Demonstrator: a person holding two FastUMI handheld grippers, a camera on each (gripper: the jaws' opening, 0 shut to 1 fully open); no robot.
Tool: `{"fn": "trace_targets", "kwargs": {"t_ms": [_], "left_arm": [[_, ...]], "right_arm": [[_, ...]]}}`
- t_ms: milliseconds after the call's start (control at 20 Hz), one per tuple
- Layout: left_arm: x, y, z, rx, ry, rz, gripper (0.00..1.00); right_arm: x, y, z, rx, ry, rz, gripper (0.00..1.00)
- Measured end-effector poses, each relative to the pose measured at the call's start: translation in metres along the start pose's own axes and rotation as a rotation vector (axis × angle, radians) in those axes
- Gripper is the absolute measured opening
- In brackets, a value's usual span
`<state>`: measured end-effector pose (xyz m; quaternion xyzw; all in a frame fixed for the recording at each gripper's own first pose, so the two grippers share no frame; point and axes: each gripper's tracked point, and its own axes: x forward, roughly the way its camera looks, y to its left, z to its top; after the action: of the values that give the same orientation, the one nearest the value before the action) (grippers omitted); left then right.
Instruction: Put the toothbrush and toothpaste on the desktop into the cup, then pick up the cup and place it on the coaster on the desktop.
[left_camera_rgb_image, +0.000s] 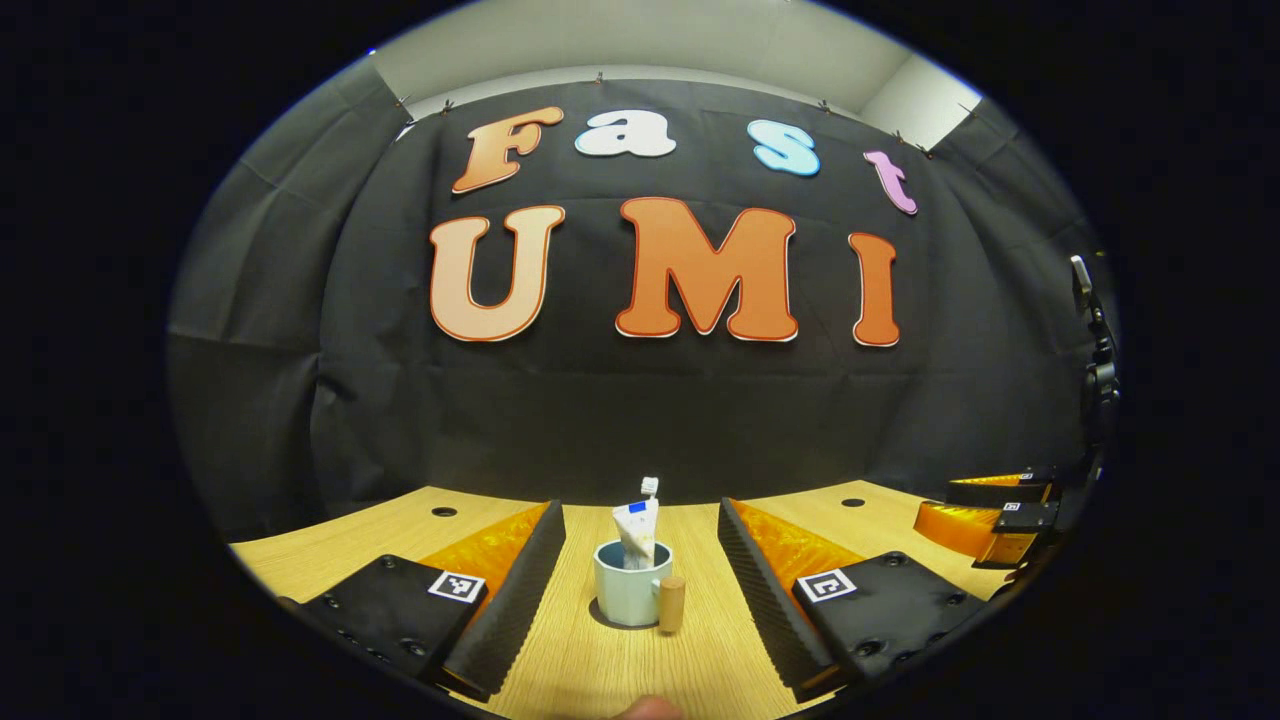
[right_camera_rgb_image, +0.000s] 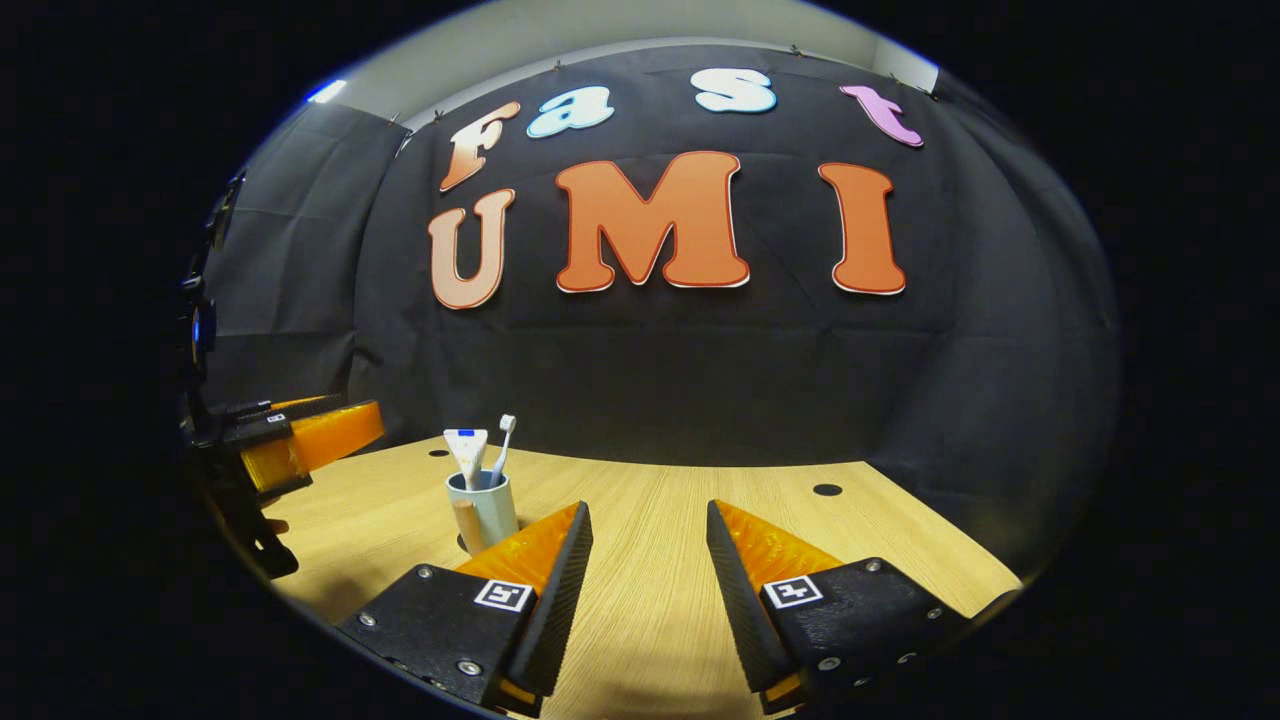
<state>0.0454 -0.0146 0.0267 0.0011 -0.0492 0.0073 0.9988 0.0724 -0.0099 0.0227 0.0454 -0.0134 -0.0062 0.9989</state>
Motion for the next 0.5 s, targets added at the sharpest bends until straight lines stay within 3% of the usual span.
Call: {"fn": "trace_targets", "kwargs": {"t_ms": [500], "left_arm": [[-0.002, -0.006, 0.005, 0.007, -0.04, -0.006, 0.97]], "right_arm": [[-0.012, -0.013, 0.012, -0.013, -0.025, -0.029, 0.7]]}}
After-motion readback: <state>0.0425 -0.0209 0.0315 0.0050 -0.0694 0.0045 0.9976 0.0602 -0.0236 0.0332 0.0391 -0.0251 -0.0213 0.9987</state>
